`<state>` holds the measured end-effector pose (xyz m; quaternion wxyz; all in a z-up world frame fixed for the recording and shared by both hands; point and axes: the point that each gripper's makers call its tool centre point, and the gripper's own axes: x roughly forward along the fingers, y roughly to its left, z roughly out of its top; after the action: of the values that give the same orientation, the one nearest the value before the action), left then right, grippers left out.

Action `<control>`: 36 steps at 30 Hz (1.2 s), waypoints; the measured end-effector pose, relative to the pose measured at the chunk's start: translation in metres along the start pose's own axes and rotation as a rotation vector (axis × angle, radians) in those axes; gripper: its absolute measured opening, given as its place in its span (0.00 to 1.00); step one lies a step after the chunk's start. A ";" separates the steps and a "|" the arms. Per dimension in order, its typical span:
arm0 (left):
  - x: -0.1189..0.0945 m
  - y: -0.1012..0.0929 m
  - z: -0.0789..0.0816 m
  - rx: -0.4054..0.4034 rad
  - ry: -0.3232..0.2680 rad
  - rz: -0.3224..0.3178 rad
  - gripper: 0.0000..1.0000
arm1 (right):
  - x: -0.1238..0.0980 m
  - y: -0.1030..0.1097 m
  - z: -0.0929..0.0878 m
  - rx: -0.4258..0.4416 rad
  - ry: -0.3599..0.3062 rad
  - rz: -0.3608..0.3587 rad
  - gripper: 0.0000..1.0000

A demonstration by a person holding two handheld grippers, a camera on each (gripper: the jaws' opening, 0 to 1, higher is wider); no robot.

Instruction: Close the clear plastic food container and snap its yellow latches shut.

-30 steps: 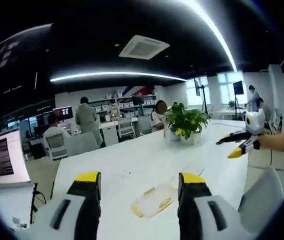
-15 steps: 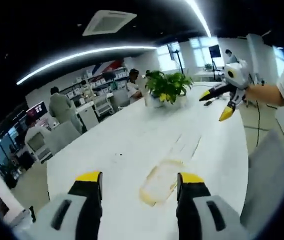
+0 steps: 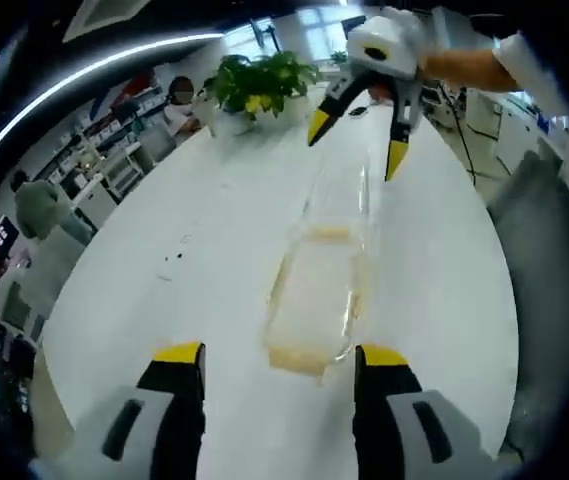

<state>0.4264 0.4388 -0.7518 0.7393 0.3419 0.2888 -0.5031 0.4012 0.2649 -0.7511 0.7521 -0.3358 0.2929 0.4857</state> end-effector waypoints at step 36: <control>0.067 -0.013 -0.043 0.102 0.158 -0.276 0.38 | 0.085 0.010 -0.046 -0.143 0.225 0.339 0.47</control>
<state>0.4327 0.4330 -0.8318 0.6199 0.3748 0.3642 -0.5854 0.4172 0.2768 -0.8457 0.5962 -0.3863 0.3923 0.5843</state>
